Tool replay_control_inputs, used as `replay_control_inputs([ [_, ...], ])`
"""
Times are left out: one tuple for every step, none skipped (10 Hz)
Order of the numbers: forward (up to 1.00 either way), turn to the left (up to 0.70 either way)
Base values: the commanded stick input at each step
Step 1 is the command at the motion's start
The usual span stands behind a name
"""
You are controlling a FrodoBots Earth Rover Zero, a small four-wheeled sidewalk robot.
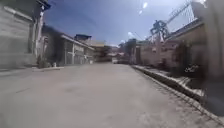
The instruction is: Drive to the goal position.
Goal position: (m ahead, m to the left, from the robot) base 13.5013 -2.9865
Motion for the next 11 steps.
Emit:
replay_control_inputs([
  [1.0,-0.02],
  [1.0,-0.02],
  [1.0,-0.02],
  [1.0,-0.02],
  [1.0,-0.03],
  [1.0,-0.2],
  [1.0,-0.36],
  [1.0,-0.38],
  [1.0,-0.38],
  [1.0,-0.38],
  [1.0,-0.38],
])
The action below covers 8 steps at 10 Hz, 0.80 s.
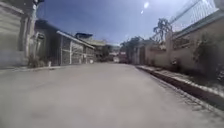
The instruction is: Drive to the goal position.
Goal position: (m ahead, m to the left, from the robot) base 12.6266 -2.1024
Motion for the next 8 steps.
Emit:
replay_control_inputs([
  [1.0,-0.14],
  [1.0,-0.01],
  [1.0,0.0],
  [1.0,0.0],
  [1.0,0.0],
  [1.0,0.0],
  [1.0,0.0],
  [1.0,0.0],
])
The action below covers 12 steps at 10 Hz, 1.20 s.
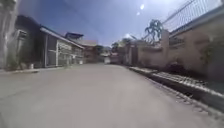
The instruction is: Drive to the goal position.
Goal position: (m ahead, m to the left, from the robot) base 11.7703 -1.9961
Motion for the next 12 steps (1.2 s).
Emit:
replay_control_inputs([
  [1.0,0.0],
  [1.0,0.0],
  [1.0,0.0],
  [1.0,0.0],
  [1.0,0.0],
  [1.0,0.0],
  [1.0,0.0],
  [1.0,0.0],
  [1.0,0.0],
  [1.0,0.0],
  [1.0,0.0],
  [1.0,0.0],
])
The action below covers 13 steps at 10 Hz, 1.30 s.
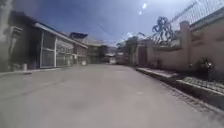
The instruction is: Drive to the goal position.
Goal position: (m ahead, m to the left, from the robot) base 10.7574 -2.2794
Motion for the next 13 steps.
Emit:
replay_control_inputs([
  [1.0,0.0],
  [1.0,0.0],
  [1.0,0.0],
  [1.0,0.0],
  [1.0,0.0],
  [1.0,0.0],
  [1.0,0.0],
  [1.0,0.0],
  [1.0,0.0],
  [1.0,-0.02],
  [1.0,-0.02],
  [1.0,-0.02],
  [1.0,-0.02],
])
